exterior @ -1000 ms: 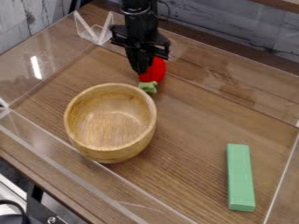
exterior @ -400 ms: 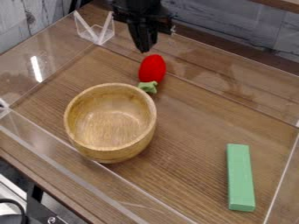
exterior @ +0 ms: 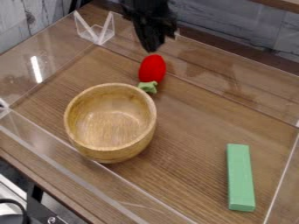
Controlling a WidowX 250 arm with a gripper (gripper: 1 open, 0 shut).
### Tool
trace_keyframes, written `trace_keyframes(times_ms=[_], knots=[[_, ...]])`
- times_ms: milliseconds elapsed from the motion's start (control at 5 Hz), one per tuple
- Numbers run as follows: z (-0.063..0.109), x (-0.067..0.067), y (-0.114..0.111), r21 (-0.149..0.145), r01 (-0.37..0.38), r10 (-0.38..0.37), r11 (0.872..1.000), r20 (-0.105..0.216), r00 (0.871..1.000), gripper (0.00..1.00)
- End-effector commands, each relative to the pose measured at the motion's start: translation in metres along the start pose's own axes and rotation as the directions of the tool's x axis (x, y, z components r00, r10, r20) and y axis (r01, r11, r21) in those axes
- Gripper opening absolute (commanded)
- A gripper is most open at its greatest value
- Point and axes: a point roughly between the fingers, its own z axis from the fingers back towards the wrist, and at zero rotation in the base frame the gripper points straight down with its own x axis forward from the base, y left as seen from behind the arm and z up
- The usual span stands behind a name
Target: Move the red fruit to the right side of the table
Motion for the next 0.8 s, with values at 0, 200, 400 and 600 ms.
trace_keyframes(times_ms=[0, 200, 400, 600], knots=[[-0.004, 0.011, -0.007, 0.008, 0.066, -0.066, 0.998, 0.018, 0.998, 1.0], [-0.002, 0.014, -0.026, 0.015, 0.029, -0.03, 0.999, 0.032, 0.999, 0.0], [-0.008, 0.013, -0.033, 0.023, -0.005, 0.004, 1.0, 0.029, 1.0, 0.0], [-0.004, 0.016, -0.05, 0.022, -0.013, 0.012, 1.0, 0.042, 0.999, 0.0]])
